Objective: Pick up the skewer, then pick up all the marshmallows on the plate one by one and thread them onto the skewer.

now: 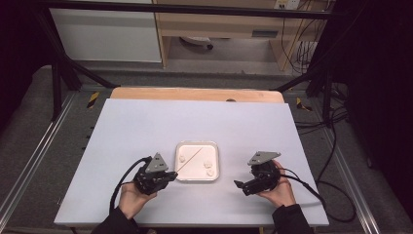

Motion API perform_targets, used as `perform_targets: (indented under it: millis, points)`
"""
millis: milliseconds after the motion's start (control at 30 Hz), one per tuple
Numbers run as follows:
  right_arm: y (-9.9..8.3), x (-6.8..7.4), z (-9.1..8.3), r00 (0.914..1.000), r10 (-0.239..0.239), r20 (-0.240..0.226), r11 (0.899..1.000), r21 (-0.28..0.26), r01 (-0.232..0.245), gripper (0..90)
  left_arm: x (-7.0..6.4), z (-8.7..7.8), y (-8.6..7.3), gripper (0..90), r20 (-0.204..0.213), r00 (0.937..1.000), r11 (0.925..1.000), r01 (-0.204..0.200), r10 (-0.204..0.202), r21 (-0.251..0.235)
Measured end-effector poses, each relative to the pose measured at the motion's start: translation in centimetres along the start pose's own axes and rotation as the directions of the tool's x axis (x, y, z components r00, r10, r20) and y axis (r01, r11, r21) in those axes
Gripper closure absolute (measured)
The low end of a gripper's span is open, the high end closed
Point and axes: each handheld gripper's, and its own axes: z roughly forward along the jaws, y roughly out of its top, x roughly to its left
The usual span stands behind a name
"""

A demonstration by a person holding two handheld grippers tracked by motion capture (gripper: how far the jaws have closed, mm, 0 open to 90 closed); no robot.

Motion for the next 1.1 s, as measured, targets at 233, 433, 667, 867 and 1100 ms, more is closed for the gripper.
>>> perform_targets:
  millis: [233,433,667,867,1100]
  points:
    - [0.6,0.1,0.4,0.9991,0.022,-0.035,0.999,-0.03,-0.023,4.4,0.8,-1.0,-2.1,88.4,-0.008,0.9986,0.9969,0.052,-0.053,-0.058]
    - [1.8,0.8,1.0,0.9991,0.016,-0.04,0.999,-0.047,-0.018,4.3,1.0,-1.4,-3.1,88.3,-0.011,0.9972,0.9927,0.073,-0.074,-0.097]
    - [3.5,1.4,2.1,0.9973,0.056,-0.048,0.993,-0.097,-0.06,4.5,1.2,-1.5,-4.2,88.3,-0.004,0.9952,0.9879,0.096,-0.097,-0.122]
    - [5.0,1.8,2.9,0.9968,0.064,-0.048,0.992,-0.108,-0.069,4.1,1.4,-1.6,-4.6,88.2,-0.003,0.993,0.9832,0.117,-0.118,-0.14]
    - [6.2,1.9,4.3,0.9973,0.063,-0.036,0.992,-0.107,-0.067,4.1,1.4,-1.7,-4.6,88.2,-0.004,0.9929,0.9826,0.117,-0.119,-0.144]
